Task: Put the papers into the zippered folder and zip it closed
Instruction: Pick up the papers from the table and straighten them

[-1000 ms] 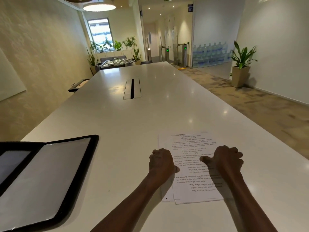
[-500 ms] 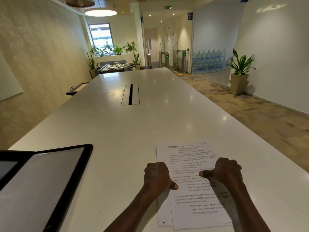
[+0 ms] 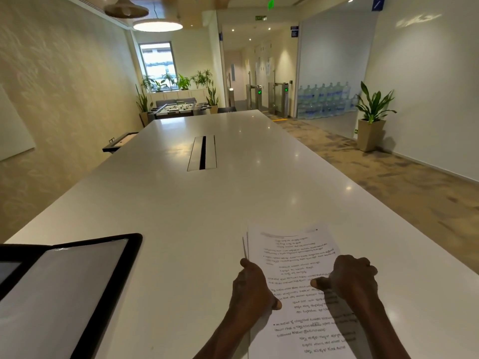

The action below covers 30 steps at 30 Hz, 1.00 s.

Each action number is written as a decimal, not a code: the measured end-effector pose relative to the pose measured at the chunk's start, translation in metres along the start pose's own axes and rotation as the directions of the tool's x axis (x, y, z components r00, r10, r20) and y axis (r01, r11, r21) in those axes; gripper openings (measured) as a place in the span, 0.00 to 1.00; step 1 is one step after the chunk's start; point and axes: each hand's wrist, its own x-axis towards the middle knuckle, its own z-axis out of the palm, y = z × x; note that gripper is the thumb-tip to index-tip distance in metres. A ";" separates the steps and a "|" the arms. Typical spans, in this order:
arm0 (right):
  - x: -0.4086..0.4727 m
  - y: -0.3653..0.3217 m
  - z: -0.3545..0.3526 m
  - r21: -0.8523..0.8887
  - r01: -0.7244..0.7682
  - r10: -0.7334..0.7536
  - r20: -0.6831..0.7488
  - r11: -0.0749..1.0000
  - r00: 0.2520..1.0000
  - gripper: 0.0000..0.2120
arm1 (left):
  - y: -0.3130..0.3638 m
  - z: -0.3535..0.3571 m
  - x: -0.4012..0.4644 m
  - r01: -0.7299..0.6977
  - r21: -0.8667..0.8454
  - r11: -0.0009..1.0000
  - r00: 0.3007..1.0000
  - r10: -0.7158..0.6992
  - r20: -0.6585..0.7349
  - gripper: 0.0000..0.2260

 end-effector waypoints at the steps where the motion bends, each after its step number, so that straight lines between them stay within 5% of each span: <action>1: 0.000 0.001 0.001 -0.002 0.004 -0.004 -0.009 1.000 1.000 0.43 | -0.001 0.000 0.000 -0.018 -0.043 0.999 1.000 0.018 -0.005 0.39; 5: 0.000 0.003 0.006 -0.012 0.032 -0.033 -0.061 0.999 0.998 0.41 | -0.011 0.001 0.003 -0.102 -0.302 0.948 0.995 0.100 -0.021 0.31; 10: -0.002 0.002 0.008 -0.046 0.031 -0.035 -0.086 0.998 0.996 0.43 | -0.023 -0.010 0.012 0.082 -0.770 0.633 0.976 0.106 0.191 0.18; 15: -0.002 0.003 0.008 -0.051 0.051 -0.055 -0.081 0.997 0.995 0.40 | -0.028 -0.008 0.015 0.084 -0.796 0.599 0.939 0.220 0.265 0.17; 22: 0.002 0.010 0.014 -0.007 0.073 -0.074 -0.083 0.997 0.994 0.42 | -0.036 -0.001 0.021 -0.026 -0.810 0.586 0.949 0.270 0.165 0.18; 28: 0.015 0.021 0.008 0.152 0.160 -0.157 -0.029 0.975 0.987 0.40 | -0.050 -0.010 0.022 -0.152 -0.812 0.564 0.927 0.366 0.081 0.21; 30: 0.018 0.023 0.005 0.361 0.250 -0.257 -0.028 0.898 0.966 0.35 | -0.051 -0.017 0.022 -0.182 -0.836 0.517 0.912 0.406 0.052 0.22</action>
